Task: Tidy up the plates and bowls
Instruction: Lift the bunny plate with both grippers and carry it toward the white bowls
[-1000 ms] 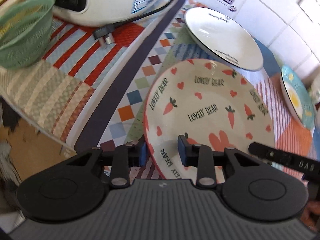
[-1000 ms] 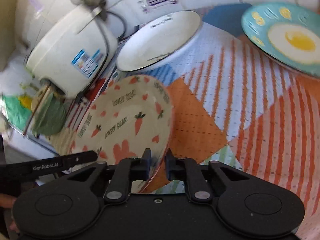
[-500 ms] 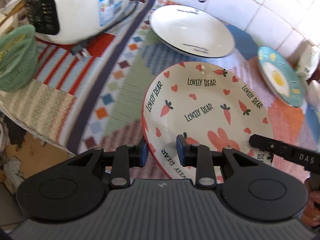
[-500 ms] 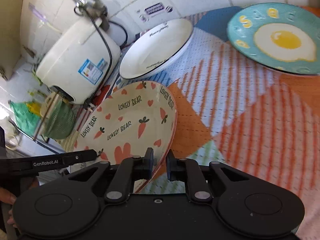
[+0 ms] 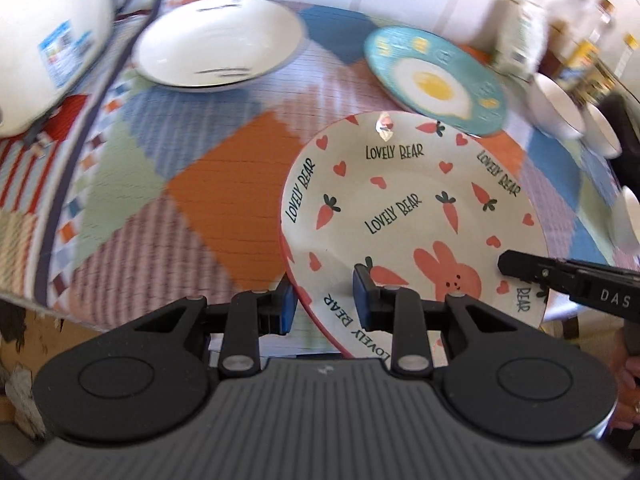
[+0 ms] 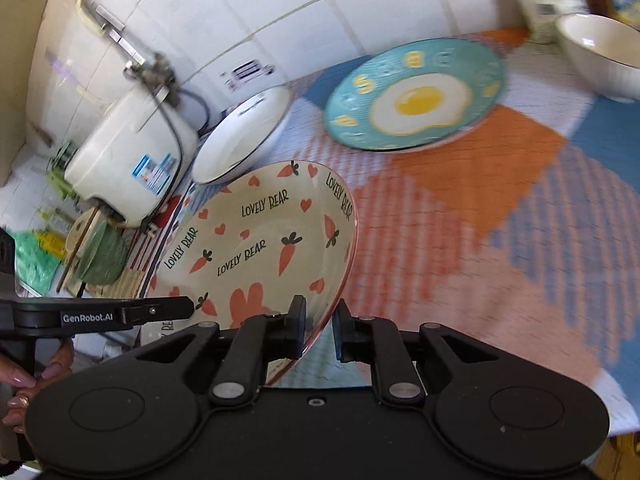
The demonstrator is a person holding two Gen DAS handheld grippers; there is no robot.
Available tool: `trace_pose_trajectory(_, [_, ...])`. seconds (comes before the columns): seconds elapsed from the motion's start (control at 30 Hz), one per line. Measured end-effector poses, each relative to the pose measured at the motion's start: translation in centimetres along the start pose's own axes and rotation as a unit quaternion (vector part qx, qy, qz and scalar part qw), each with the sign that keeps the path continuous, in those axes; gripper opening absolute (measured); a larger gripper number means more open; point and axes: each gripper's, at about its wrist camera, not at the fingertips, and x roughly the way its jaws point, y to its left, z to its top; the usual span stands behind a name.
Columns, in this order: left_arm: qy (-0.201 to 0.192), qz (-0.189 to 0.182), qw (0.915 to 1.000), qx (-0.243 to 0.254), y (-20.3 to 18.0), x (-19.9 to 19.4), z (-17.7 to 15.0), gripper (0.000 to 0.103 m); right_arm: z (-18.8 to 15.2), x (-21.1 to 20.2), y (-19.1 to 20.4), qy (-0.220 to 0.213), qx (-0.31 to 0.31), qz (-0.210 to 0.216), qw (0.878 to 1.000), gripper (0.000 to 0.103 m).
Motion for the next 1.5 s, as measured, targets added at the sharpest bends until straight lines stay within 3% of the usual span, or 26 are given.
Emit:
trace_pose_trajectory(0.17, [0.028, -0.015, 0.9995, 0.008, -3.0, 0.9, 0.8, 0.028, -0.4, -2.3, -2.2, -0.010, -0.004, -0.014, 1.000, 0.019])
trace_pose_trajectory(0.47, [0.030, -0.022, 0.9975, 0.060, -9.0, 2.3, 1.9, 0.028, -0.6, -5.6, -6.8, -0.024, 0.014, -0.027, 0.999, 0.020])
trace_pose_trajectory(1.03, [0.040, -0.033, 0.9931, 0.105, -17.0, 5.5, 3.4, 0.028, 0.1, -8.8, -14.2, -0.043, 0.006, -0.039, 0.998, 0.022])
trace_pose_trajectory(1.27, [0.065, -0.031, 0.9906, 0.117, -18.2, 7.6, 3.5, 0.028, -0.1, -8.3, -15.3, -0.042, -0.008, -0.074, 0.996, 0.025])
trace_pose_trajectory(1.4, [0.097, -0.030, 0.9897, 0.101, -17.9, 8.6, 3.7, 0.028, -0.7, -7.8, -14.6, -0.044, -0.028, -0.111, 0.992, 0.026])
trace_pose_trajectory(1.5, [0.110, -0.020, 0.9868, 0.117, -18.3, 8.4, 3.9, 0.029, -1.1, -7.0, -13.2, -0.030, -0.054, -0.155, 0.986, 0.031])
